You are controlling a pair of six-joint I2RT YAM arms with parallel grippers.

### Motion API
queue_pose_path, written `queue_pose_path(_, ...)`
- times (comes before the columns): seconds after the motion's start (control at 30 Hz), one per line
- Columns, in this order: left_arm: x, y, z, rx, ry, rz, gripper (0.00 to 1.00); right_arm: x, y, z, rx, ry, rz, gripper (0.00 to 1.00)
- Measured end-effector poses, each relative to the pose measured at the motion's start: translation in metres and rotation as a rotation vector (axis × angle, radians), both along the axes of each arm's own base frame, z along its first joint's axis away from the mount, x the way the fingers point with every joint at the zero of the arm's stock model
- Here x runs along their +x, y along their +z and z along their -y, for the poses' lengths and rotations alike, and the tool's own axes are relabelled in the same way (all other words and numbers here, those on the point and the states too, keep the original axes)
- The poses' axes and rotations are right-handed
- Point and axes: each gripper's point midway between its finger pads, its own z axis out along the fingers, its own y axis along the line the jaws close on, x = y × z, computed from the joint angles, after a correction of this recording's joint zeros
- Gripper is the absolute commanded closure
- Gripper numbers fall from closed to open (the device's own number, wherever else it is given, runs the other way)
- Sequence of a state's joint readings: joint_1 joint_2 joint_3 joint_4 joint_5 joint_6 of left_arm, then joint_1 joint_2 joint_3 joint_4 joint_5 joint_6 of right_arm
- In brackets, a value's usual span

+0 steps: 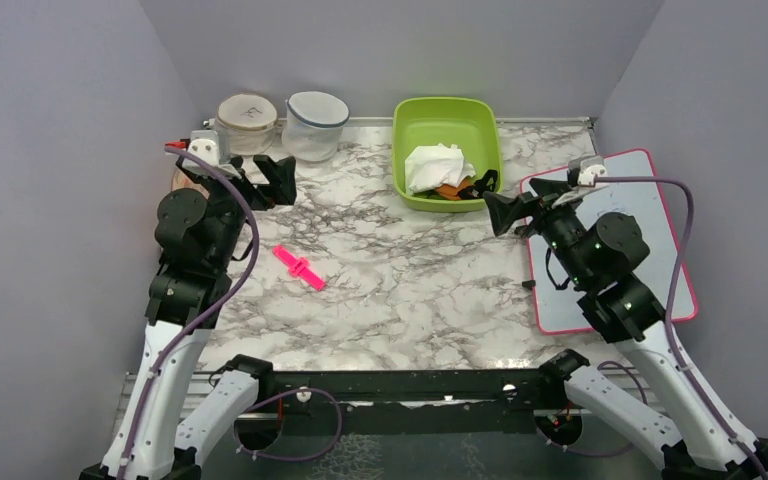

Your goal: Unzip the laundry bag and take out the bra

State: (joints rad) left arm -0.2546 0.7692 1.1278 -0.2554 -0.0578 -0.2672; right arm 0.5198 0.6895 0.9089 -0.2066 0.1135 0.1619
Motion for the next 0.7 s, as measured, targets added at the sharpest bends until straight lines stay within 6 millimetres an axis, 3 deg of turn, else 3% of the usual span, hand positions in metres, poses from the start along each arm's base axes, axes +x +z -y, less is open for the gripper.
queue_pose_path(0.43,0.072,-0.095,-0.019,0.055,0.116,-0.199,0.01,0.063,-0.064,0.025,0.029,-0.164,-0.168,0.0)
queue_pose_path(0.7,0.108,-0.153,-0.043,0.119,0.224,-0.352,0.01,0.082,-0.089,0.019,0.08,-0.13,-0.263,0.0)
